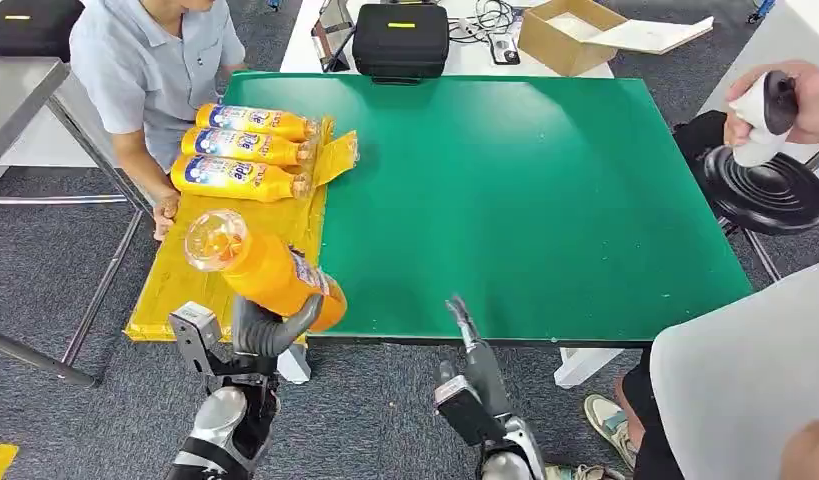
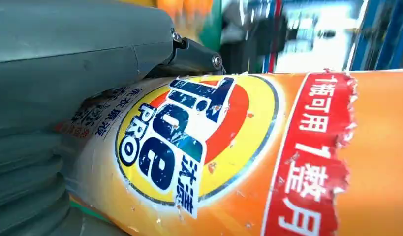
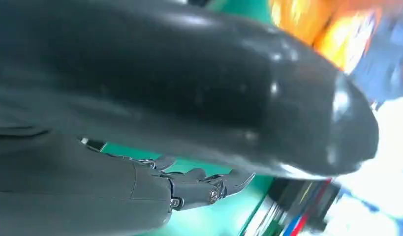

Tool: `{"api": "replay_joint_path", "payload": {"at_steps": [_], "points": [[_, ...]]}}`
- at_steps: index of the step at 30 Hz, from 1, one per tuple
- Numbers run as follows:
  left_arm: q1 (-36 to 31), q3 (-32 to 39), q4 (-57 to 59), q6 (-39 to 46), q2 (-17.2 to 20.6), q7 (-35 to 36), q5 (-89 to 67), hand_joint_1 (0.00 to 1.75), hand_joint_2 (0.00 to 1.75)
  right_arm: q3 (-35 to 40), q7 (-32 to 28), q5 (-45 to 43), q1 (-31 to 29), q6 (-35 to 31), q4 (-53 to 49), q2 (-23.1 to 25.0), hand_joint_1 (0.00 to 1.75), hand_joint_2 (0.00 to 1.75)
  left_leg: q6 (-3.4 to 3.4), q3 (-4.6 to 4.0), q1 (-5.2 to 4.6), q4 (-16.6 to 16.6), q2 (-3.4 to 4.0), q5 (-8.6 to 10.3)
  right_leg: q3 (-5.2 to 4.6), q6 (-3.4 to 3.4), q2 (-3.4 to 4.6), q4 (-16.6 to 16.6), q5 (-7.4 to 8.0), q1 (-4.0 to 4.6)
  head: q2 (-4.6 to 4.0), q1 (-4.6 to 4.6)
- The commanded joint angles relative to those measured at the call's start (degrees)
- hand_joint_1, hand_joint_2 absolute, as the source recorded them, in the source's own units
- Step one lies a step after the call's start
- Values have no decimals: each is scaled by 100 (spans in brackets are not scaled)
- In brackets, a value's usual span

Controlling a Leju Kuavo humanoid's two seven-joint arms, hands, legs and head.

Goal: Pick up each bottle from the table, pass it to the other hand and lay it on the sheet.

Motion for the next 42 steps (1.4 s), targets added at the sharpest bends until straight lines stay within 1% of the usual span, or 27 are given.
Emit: {"api": "replay_joint_path", "payload": {"at_steps": [1, 3, 4, 5, 6, 7, 8, 9, 10, 11, 12, 13, 19, 22, 23, 24, 25, 26, 27, 28, 29, 30, 32, 36, 39, 40, 42], "points": [[-372, 48, 402, 2340, 334, -245, -2125, 175, 175, -1181, -2, -217, 92, -593, -266, 8, 0, 0, -6, 30, 2, -4, -2, -10, 30, -12, -4, -2, -12, 4, 0, 2], [-507, -37, 671, 2920, 329, -327, -2719, 175, 175, -1194, -2, -209, 50, -627, -280, 11, 0, 0, -4, 14, -1, -5, -7, -1, 14, -7, -8, -2, -5, 0, 0, 0], [-599, -122, 865, 3114, 339, -251, -3040, 175, 175, -1209, -2, -243, 48, -629, -337, 35, 0, 0, -5, 21, 1, -5, -10, -3, 23, -9, -12, -2, -8, 2, 0, 2], [-692, -191, 1050, 3238, 337, -175, -3262, 175, 175, -1209, -2, -248, 32, -631, -335, 58, 0, 0, -4, 16, 1, -5, -9, -1, 17, -8, -11, -3, -5, 2, 0, 2], [-718, -206, 1090, 3245, 318, -166, -3282, 175, 175, -1209, -2, -245, 26, -633, -328, 64, 0, 0, -6, 30, 2, -5, -12, -6, 32, -12, -14, -2, -11, 4, 0, 0], [-851, -243, 1354, 3353, 307, -6, -3491, 175, 175, -1207, -2, -260, 18, -650, -327, 89, 0, 0, -7, 37, 3, -2, -11, -10, 40, -14, -13, -1, -15, 5, 0, 2], [-1006, -254, 1650, 3545, 297, 173, -3883, 175, 175, -1179, -2, -300, 9, -596, -318, 113, 0, 0, -5, 26, 2, -6, -7, -4, 26, -10, -9, -4, -7, 4, 0, 2], [-1056, -243, 1726, 3545, 292, 173, -3889, 175, 175, -1173, -2, -287, 2, -611, -306, 130, 0, 0, -4, 20, -1, -7, -10, 0, 20, -8, -12, -3, -5, 0, 0, 0], [-1169, 96, 1966, 3545, 174, 267, -4500, 175, 175, -1101, -2, -291, 21, -565, -330, 121, 0, 0, -6, 30, 2, -6, -14, -4, 32, -11, -16, -3, -10, 3, 0, 0], [-1265, 223, 2142, 3545, 131, 362, -4862, 175, 175, -1069, -2, -290, 37, -569, -348, 122, 0, 0, -5, 22, 1, -7, -6, -1, 21, -9, -8, -4, -5, 2, 0, 2], [-1323, 230, 2209, 3545, 140, 363, -4857, 175, 175, -1059, -2, -283, 55, -581, -362, 131, 0, 0, -7, 33, 3, -5, -7, -5, 33, -12, -10, -4, -9, 5, 0, 0], [-1372, 242, 2269, 3545, 145, 349, -4838, 175, 175, -1051, -2, -279, 72, -589, -376, 134, 0, 0, -5, 20, 3, -4, -5, -1, 20, -9, -7, -2, -4, 4, 0, 0], [-1372, 242, 2269, 3545, 145, 349, -4838, 175, 175, -1051, -2, -279, 72, -589, -376, 134, 0, 0, -6, 33, 5, -1, 1, -11, 33, -12, -3, -1, -12, 7, 0, 0], [-1391, 292, 2355, 3545, 149, 447, -5081, 175, 175, -1041, -2, -319, 78, -540, -397, 116, 0, 0, -3, 15, 2, -3, 0, -2, 13, -6, -3, -1, -4, 3, 0, 0], [-1640, 101, 2826, 3507, 255, 810, -5302, 175, 175, -1041, -2, -414, 100, -415, -439, 134, 0, 0, -6, 30, 4, -2, 0, -8, 29, -11, -3, -1, -11, 5, 0, 0], [-1895, -20, 3257, 3545, 375, 1113, -5628, 175, 175, -1039, -2, -490, 145, -283, -530, 158, 0, 0, -4, 18, 2, -3, -5, -1, 18, -7, -7, -2, -5, 3, 0, 2], [-2115, -80, 3636, 3545, 446, 1373, -5871, 175, 175, -1052, 2, -543, 191, -161, -600, 195, 0, 0, -7, 33, 5, -3, -8, -6, 35, -12, -11, -2, -11, 7, 0, 0], [-2326, -158, 4016, 3535, 518, 1560, -6123, 175, 175, -1058, 27, -571, 249, -91, -713, 211, 0, 0, -7, 24, 3, -4, -13, -1, 26, -11, -16, -1, -8, 5, 0, 0], [-2546, -168, 4399, 3535, 586, 1832, -6408, 175, 175, -1032, 68, -580, 317, -29, -840, 209, 0, 0, -5, 13, 1, -4, -12, 3, 14, -8, -14, -1, -4, 2, 0, 0], [-2641, -152, 4575, 3541, 610, 1916, -6470, 175, 175, -1027, 78, -582, 352, -28, -890, 211, 0, 0, -10, 29, 6, -3, -19, 0, 30, -16, -21, 2, -10, 7, 0, 2], [-2810, -225, 4880, 3506, 689, 2198, -6772, 175, 175, -1015, 113, -612, 411, 8, -961, 218, 0, 0, -8, 20, 5, -2, -16, 1, 21, -13, -17, 2, -7, 6, 0, 2], [-2959, -165, 5130, 3281, 718, 2419, -6823, 175, 175, -1034, 156, -668, 457, 12, -974, 253, 0, 0, -7, 17, 4, -4, -8, 2, 16, -11, -9, 0, -4, 5, 0, 2], [-3141, -214, 5427, 3163, 810, 2766, -7075, 175, 175, -1031, 204, -753, 471, 43, -850, 311, 0, 0, -9, 24, 6, -3, -3, -2, 22, -16, -5, 1, -4, 8, 0, 0], [-3487, -303, 5927, 2384, 939, 3479, -7441, 175, 175, -1006, 135, -999, 397, 65, -376, 431, 0, 0, -9, 32, 11, 0, 7, -8, 26, -23, 3, 3, -4, 14, 0, 2], [-3581, -145, 6063, 2030, 987, 3721, -7350, 175, 175, -963, 81, -1092, 325, 87, -230, 459, 0, 0, -9, 35, 14, -1, 9, -9, 30, -23, 2, 2, -5, 17, 0, 4], [-3583, -82, 6077, 1991, 1020, 3794, -7318, 175, 175, -944, 75, -1118, 295, 102, -193, 460, 0, 0, -7, 18, 15, -1, 11, -2, 14, -19, 4, 0, 4, 18, 0, -2], [-3606, -83, 6110, 1967, 1090, 3918, -7385, 175, 175, -919, 76, -1135, 233, 107, -111, 456, 0, 0, -8, 33, 15, -3, 21, -7, 27, -22, 15, -1, 1, 18, 0, 2]]}}
